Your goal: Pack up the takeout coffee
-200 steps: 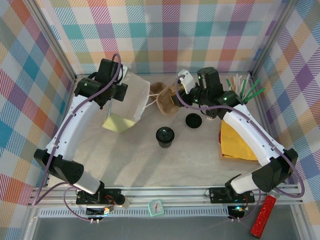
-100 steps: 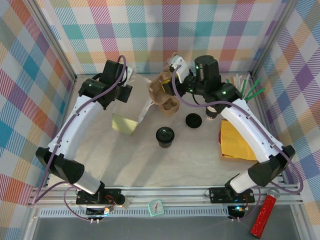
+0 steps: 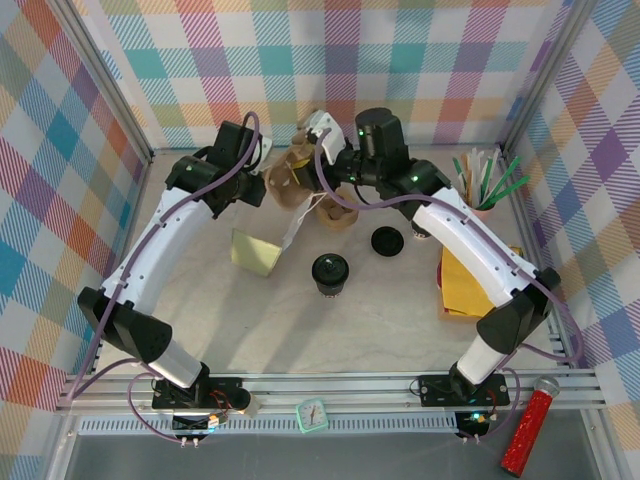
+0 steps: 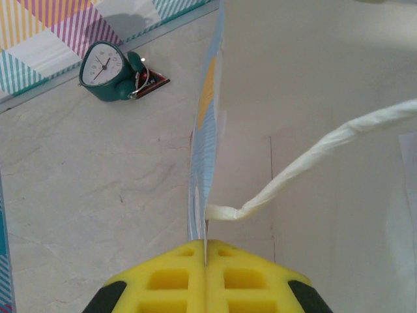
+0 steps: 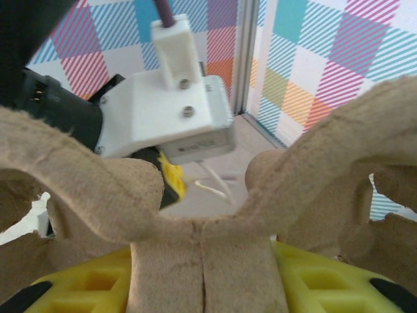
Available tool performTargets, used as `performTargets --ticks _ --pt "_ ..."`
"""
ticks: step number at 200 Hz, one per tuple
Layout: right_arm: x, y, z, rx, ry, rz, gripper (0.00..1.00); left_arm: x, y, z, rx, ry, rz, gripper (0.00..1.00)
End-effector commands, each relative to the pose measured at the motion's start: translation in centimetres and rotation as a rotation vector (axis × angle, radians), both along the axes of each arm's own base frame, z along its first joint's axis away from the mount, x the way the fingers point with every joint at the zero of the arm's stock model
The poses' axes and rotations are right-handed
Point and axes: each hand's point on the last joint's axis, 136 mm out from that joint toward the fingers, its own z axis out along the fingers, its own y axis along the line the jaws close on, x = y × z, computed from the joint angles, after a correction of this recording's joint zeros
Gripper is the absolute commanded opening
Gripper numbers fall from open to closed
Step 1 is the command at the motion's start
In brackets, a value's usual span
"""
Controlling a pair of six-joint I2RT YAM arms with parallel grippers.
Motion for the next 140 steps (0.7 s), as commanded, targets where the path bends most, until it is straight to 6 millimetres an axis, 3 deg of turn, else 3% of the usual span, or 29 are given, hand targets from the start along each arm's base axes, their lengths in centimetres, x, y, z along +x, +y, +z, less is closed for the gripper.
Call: performTargets --ticks 1,99,140 --pt "-1.0 1.1 -0.3 0.042 0.022 0.042 0.45 -0.2 -0.6 0.0 -0.021 0.017 -0.008 0.01" --pt "-2.7 1.6 -6.2 0.004 0.133 0.059 0.44 -0.1 -0.6 -0.4 -0.055 0.036 0.007 0.05" --pt "-2.6 1.5 -8.0 -0.019 0.183 0.038 0.44 0.0 0.1 0.6 -0.104 0.02 0.03 0.31"
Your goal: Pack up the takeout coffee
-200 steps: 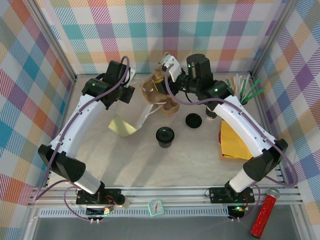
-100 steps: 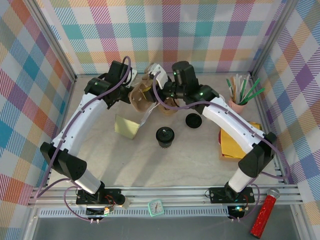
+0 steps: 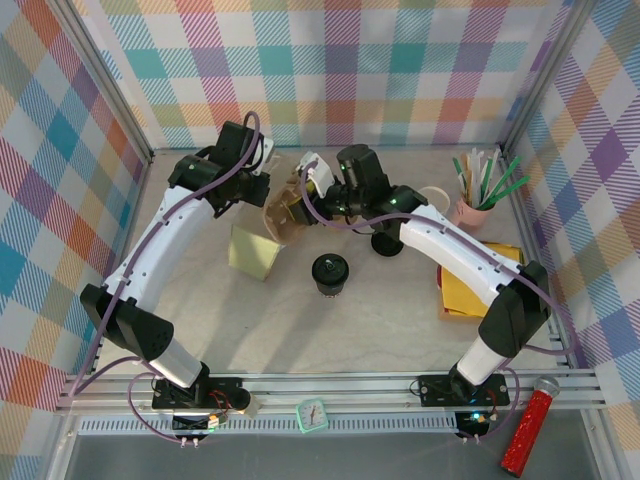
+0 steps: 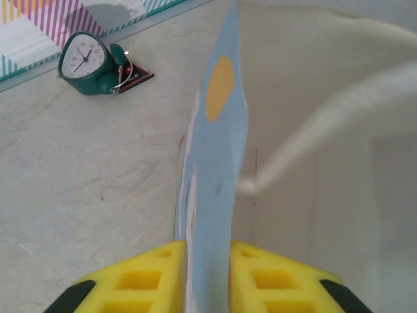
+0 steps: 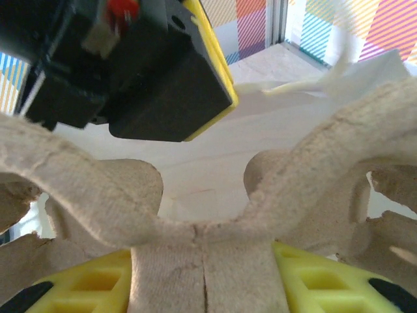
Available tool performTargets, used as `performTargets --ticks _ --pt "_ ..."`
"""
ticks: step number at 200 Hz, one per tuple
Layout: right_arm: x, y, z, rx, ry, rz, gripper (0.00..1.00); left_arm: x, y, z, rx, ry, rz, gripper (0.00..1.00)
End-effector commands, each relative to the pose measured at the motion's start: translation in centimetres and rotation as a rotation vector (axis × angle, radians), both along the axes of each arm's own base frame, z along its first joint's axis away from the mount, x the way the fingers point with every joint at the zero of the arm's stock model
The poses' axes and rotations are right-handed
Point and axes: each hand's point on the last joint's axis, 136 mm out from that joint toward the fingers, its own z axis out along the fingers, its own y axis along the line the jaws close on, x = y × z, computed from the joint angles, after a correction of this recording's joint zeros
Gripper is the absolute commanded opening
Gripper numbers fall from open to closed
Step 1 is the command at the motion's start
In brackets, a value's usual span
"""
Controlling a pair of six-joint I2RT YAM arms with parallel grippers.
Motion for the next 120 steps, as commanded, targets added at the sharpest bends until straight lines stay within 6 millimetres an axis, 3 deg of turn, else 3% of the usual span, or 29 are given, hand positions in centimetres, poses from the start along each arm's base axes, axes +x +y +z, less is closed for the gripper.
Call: performTargets --ticks 1,13,53,120 --pt "-0.6 0.0 1.6 0.043 -0.024 0.009 0.44 -0.1 0.5 1.2 -0.05 -0.01 0.017 0.32" --pt "-0.7 0.1 1.2 0.033 -0.019 0.012 0.44 -0.2 0.6 1.7 -0.073 -0.02 0.02 0.41" --pt "-0.4 0.4 0.2 0.012 0.005 0.016 0.44 0.2 0.9 3.3 -0.141 -0.06 0.032 0.43" --pt "-0.3 0.5 -0.5 -0.024 0.0 0.031 0.44 2.5 0.4 6.0 -0.178 -0.115 0.005 0.43"
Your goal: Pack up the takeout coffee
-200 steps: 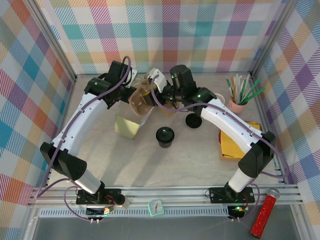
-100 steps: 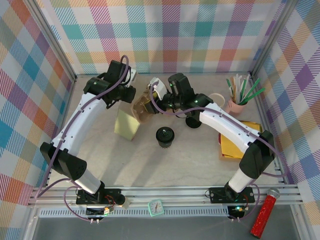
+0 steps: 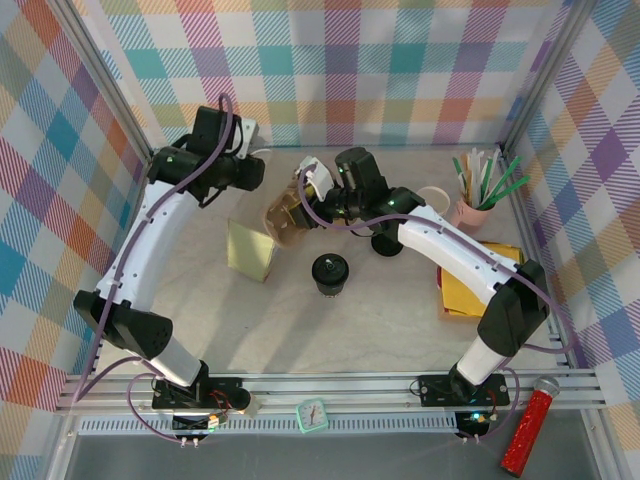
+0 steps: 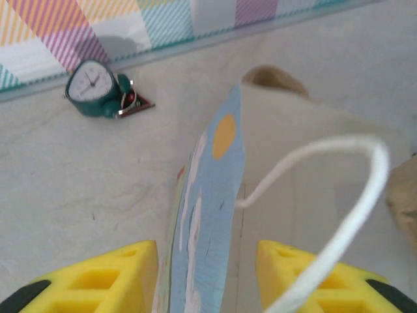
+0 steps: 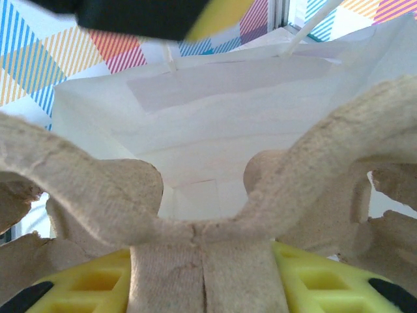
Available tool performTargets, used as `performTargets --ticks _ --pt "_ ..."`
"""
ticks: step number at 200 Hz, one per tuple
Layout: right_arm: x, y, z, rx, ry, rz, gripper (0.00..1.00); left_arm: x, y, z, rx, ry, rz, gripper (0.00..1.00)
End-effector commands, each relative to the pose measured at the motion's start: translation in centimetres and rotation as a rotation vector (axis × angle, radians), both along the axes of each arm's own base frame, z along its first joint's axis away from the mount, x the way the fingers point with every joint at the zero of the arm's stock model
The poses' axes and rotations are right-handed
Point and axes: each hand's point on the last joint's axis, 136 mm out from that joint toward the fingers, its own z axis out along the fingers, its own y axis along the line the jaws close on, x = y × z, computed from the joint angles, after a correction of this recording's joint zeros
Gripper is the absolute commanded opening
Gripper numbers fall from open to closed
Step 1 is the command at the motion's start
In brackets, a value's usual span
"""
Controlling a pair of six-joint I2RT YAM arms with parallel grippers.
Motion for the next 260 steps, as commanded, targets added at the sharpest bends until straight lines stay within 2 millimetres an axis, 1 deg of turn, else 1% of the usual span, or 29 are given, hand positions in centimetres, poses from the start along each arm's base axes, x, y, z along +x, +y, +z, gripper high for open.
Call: performTargets --ticks 1,10,36,57,70,83,95,140,165,183,209,238,260 --pt "-0.2 0.5 0.6 -0.002 -0.021 0.03 0.44 1.1 -0.8 1.9 -0.031 -0.049 -0.031 0.43" --pt "-0.2 0.5 0.5 -0.003 -0.019 0.03 0.44 1.5 -0.9 2.1 -0.026 -0.051 -0.036 0.43" --pt "-0.1 0.5 0.7 -0.003 -0.024 0.03 0.44 2.3 -1.3 2.7 -0.015 -0.053 -0.054 0.37" --pt "-0.1 0.6 0.7 -0.004 -0.024 0.032 0.44 2.5 -1.4 3.3 -0.018 -0.069 -0.058 0.23" --pt "0.0 0.6 0.9 -0.004 -0.026 0.032 0.44 2.4 -1.7 3.7 -0.037 -0.075 -0.067 0.11" --pt "0.0 0.6 1.2 -0.005 -0.032 0.032 0.44 2.1 -2.0 4.1 -0.049 -0.082 -0.076 0.08" --pt "0.0 0.6 1.7 -0.001 -0.045 0.033 0.44 1.8 -2.3 4.2 -0.059 -0.081 -0.084 0.02" --pt "0.3 0.8 3.8 0.009 -0.09 0.043 0.44 0.8 -3.4 4.6 -0.097 -0.074 -0.124 0.03" --pt "0.6 1.0 4.0 -0.003 -0.113 0.051 0.44 0.5 -3.6 4.5 -0.101 -0.065 -0.138 0.02" --pt "0.9 1.3 3.8 -0.013 -0.117 0.057 0.44 0.2 -4.0 4.4 -0.105 -0.061 -0.156 0.02" --pt "1.4 1.9 3.1 -0.025 -0.117 0.071 0.44 0.2 -3.8 4.6 -0.098 -0.069 -0.153 0.02" --pt "1.9 2.5 3.2 -0.027 -0.124 0.079 0.44 0.2 -4.0 4.5 -0.101 -0.065 -0.16 0.02" --pt "2.4 2.8 2.5 -0.048 -0.136 0.088 0.45 0.0 -4.1 4.5 -0.104 -0.064 -0.168 0.02"
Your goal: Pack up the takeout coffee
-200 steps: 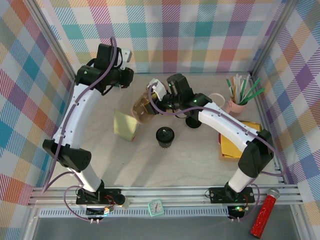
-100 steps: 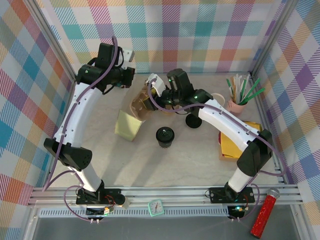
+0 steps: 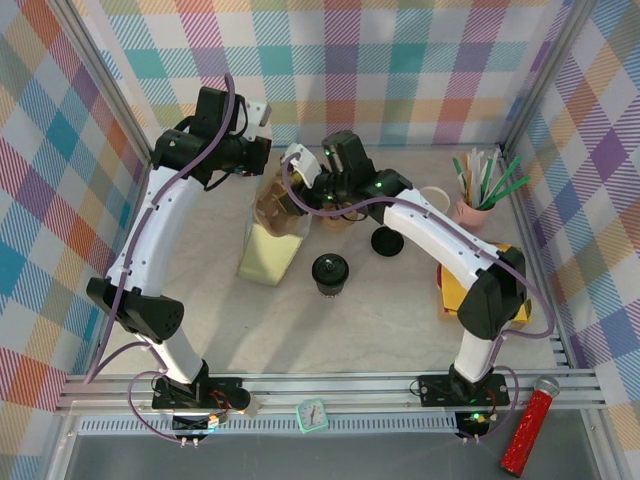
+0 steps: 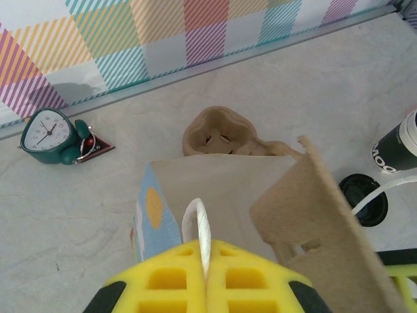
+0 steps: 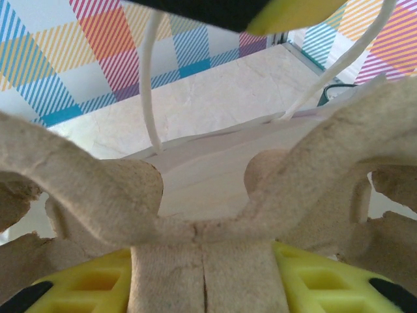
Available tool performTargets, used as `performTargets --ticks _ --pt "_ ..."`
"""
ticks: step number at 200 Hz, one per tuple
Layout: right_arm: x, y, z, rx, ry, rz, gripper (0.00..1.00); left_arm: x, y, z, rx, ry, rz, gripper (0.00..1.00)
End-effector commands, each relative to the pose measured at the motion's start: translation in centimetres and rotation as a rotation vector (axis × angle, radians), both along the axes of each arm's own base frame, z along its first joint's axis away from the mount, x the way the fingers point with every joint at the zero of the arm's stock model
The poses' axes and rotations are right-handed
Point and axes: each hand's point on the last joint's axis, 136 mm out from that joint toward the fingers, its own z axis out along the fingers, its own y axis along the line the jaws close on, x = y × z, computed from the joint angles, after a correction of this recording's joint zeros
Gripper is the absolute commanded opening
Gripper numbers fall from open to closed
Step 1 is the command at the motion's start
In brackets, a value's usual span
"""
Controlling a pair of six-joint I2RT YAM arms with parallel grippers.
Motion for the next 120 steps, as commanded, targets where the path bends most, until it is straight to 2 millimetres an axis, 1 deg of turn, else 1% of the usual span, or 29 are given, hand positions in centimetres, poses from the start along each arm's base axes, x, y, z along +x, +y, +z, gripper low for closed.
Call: performTargets --ticks 1,25,57,120 --pt "0.0 0.6 1.1 0.001 -0.051 0.036 0.45 -1.4 -0.4 1.8 -0.023 -0.034 -0.035 0.02" --pt "0.1 0.7 0.3 -0.023 -0.053 0.048 0.45 -1.5 -0.2 1.6 -0.009 -0.033 -0.038 0.02" --pt "0.3 0.3 -0.2 -0.056 -0.081 0.042 0.46 -1.6 -0.2 1.5 0.004 -0.033 -0.045 0.02" --pt "1.2 -0.7 1.9 -0.047 -0.158 0.0 0.46 -1.8 -0.2 0.4 0.021 -0.009 -0.058 0.01"
